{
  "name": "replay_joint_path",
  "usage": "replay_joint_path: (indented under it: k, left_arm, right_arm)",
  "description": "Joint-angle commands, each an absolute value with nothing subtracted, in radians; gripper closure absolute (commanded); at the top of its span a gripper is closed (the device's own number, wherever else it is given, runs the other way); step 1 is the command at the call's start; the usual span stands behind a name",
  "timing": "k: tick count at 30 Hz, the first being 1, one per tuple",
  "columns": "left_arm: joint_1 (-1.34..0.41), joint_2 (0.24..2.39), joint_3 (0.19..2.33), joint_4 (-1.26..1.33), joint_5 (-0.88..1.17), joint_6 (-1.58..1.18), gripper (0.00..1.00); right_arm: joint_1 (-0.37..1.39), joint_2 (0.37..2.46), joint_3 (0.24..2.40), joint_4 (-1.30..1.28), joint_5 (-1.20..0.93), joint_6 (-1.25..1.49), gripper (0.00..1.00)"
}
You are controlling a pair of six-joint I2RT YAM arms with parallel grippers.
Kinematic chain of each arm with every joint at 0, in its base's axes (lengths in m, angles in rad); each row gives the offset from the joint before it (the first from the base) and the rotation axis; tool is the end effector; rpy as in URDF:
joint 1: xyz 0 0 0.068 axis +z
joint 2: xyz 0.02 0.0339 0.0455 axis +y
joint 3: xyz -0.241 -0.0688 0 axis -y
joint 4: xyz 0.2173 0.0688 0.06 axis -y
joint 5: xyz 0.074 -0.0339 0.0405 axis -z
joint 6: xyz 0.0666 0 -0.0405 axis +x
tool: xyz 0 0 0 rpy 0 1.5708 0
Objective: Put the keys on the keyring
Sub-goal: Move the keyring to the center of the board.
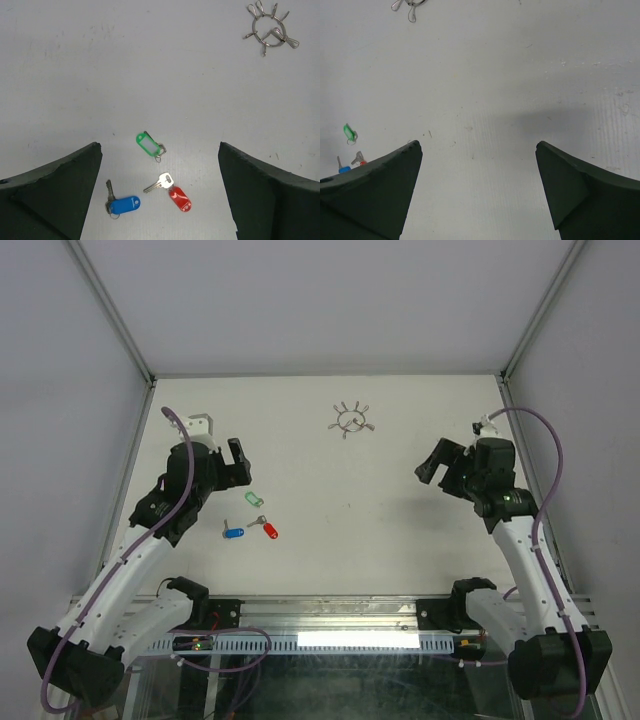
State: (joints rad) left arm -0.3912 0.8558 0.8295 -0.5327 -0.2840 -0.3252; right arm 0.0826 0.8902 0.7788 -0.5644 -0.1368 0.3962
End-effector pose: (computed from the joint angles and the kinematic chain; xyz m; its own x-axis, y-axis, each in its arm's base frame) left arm 0.1899 -0.0581 0.2766 -0.5114 -0.1209 -0.8508 -0.0179 0.9913 -0.1301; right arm 0.1988 0.0256 0.2487 -0.6476 0.3300 -0.6868 0.0673 0.9226 0.3798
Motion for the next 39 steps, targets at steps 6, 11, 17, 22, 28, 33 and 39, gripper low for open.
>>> replay_joint_path:
  k: [6, 11, 17, 22, 28, 33, 39]
  left_arm:
    - [-0.386, 0.878, 0.86, -0.383, -0.223, -0.318, 0.01]
    - [-0.386, 0.879, 0.861, -0.379, -0.231, -0.311, 0.01]
    - [-0.386, 0.871, 0.854, -0.39, -0.258, -0.337, 0.01]
    - [-0.385, 0.859, 0.848, -0.403, -0.256, -0.352, 0.01]
    - [-0.384, 0.865, 0.847, -0.428, -0.23, -0.367, 0.01]
    - [-0.381, 0.864, 0.847, -0.44, -0.246, -0.377, 0.01]
    - [-0.343, 0.883, 0.851, -0.439, -0.201, -0.385, 0.01]
  right_arm:
    - [0.085, 1.078, 0.944, -0.521, -0.233, 0.381, 0.01]
    - [0.135, 1.18, 1.017, -0.523, -0.161, 0.375, 0.03]
    - [0.193, 1.284, 1.095, -0.513, -0.12, 0.373, 0.05]
    - [0.251, 1.372, 1.159, -0.492, -0.065, 0.377, 0.07]
    - [0.304, 1.493, 1.249, -0.457, -0.013, 0.387, 0.09]
    - [0.33, 1.6, 1.338, -0.439, 0.041, 0.4, 0.1]
    - [0.355, 1.735, 1.433, -0.402, 0.096, 0.411, 0.1]
